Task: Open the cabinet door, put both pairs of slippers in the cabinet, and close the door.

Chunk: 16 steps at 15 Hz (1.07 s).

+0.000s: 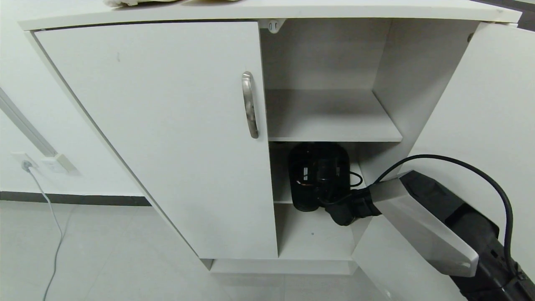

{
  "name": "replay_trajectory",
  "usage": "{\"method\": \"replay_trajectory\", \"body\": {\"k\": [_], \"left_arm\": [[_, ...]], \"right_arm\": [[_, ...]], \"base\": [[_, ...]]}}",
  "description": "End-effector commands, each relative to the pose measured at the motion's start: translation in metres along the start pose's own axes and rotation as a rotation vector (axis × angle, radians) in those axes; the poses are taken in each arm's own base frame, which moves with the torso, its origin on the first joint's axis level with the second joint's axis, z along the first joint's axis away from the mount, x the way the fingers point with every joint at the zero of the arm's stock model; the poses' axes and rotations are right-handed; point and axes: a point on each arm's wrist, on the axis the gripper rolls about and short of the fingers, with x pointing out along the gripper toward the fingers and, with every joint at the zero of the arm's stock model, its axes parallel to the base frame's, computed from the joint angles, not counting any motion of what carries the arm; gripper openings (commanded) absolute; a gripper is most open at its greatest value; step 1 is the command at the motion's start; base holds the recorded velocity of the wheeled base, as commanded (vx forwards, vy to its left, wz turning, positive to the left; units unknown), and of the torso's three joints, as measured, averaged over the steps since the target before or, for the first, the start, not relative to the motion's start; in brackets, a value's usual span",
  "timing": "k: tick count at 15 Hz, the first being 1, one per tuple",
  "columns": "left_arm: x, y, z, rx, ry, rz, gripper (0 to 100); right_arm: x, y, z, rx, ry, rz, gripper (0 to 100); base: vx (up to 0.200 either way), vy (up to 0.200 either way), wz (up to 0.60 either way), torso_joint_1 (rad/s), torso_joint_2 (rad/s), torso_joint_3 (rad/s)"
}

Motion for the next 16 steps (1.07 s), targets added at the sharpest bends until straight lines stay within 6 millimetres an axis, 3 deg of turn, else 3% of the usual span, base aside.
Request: {"method": "replay_trajectory", "body": {"k": [1, 7, 8, 16], "left_arm": [[0.000, 0.000, 0.000, 0.000, 0.001, 0.001, 0], [0.000, 0.000, 0.000, 0.001, 0.001, 0.000, 0], [0.000, 0.000, 0.000, 0.001, 0.001, 0.000, 0], [0.000, 0.000, 0.000, 0.000, 0.001, 0.000, 0]], "right_arm": [[0.010, -0.003, 0.001, 0.007, -0.008, -0.015, 0], [0.025, -0.008, -0.013, 0.004, 0.009, -0.039, 0], [0.025, -0.008, -0.013, 0.007, 0.010, -0.039, 100], [0.010, -0.016, -0.007, 0.028, 0.012, -0.040, 100]], "base": [[0.000, 0.000, 0.00, 0.000, 0.00, 0.000], [0.000, 0.000, 0.00, 0.000, 0.00, 0.000], [0.000, 0.000, 0.00, 0.000, 0.00, 0.000], [0.000, 0.000, 0.00, 0.000, 0.00, 0.000]]}}
